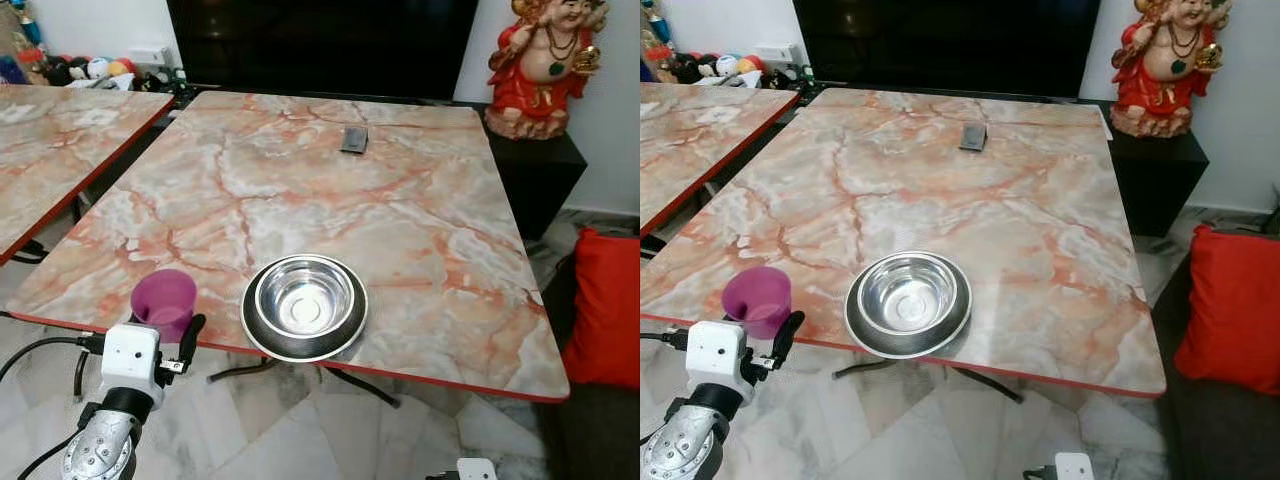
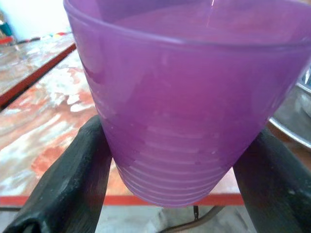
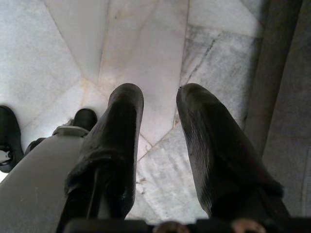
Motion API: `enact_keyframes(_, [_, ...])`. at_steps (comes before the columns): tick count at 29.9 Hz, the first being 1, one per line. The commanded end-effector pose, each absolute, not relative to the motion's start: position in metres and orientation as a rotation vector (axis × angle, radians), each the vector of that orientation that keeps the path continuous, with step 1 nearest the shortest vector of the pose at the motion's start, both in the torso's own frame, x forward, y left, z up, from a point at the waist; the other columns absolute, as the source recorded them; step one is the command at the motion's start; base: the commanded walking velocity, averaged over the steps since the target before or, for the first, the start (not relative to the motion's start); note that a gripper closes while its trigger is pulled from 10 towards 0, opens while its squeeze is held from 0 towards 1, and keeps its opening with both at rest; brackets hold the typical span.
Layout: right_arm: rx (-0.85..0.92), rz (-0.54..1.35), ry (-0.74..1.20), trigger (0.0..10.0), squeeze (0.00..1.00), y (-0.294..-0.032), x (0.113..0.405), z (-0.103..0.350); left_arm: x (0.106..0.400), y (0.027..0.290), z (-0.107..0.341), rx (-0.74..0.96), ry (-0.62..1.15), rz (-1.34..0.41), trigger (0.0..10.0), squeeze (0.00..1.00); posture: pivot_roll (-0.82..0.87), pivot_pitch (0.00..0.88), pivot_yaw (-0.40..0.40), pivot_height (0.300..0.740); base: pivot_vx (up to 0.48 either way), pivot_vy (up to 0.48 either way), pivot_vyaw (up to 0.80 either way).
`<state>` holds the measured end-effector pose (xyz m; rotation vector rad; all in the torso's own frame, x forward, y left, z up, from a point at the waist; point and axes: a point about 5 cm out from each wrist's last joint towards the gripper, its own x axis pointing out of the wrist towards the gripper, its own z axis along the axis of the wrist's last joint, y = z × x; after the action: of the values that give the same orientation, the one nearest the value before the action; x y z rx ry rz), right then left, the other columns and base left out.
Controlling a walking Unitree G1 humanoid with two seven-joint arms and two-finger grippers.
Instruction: Setting the table
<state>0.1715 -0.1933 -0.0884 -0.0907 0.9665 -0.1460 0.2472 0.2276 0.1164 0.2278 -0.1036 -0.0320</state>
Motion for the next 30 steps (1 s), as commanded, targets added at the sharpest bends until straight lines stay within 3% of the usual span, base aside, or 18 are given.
enact_keyframes(1, [-0.088, -0.140, 0.975, 10.0, 0.00, -0.1916, 0.1691, -0.0898, 0.2463, 0.2287, 0.1167, 0.224, -0.096, -0.032, 10.0, 0.00, 0.03, 0.097, -0.007, 0.740, 0.000, 0.000, 0.00])
enact_keyframes(8, [-0.089, -0.140, 0.976, 10.0, 0.00, -0.1915, 0.1689, -0.0899, 0.2470, 0.2260, 0.1184, 0.205, -0.106, -0.047, 10.0, 0.00, 0.03, 0.097, -0.006, 0.740, 0.000, 0.000, 0.00])
enact_keyframes(30, [-0.091, -0.144, 0.973, 10.0, 0.00, -0.1919, 0.1693, -0.0896, 0.2499, 0.2215, 0.1228, 0.199, -0.120, -0.070, 10.0, 0.00, 0.03, 0.097, -0.006, 0.740, 0.257, 0.000, 0.00])
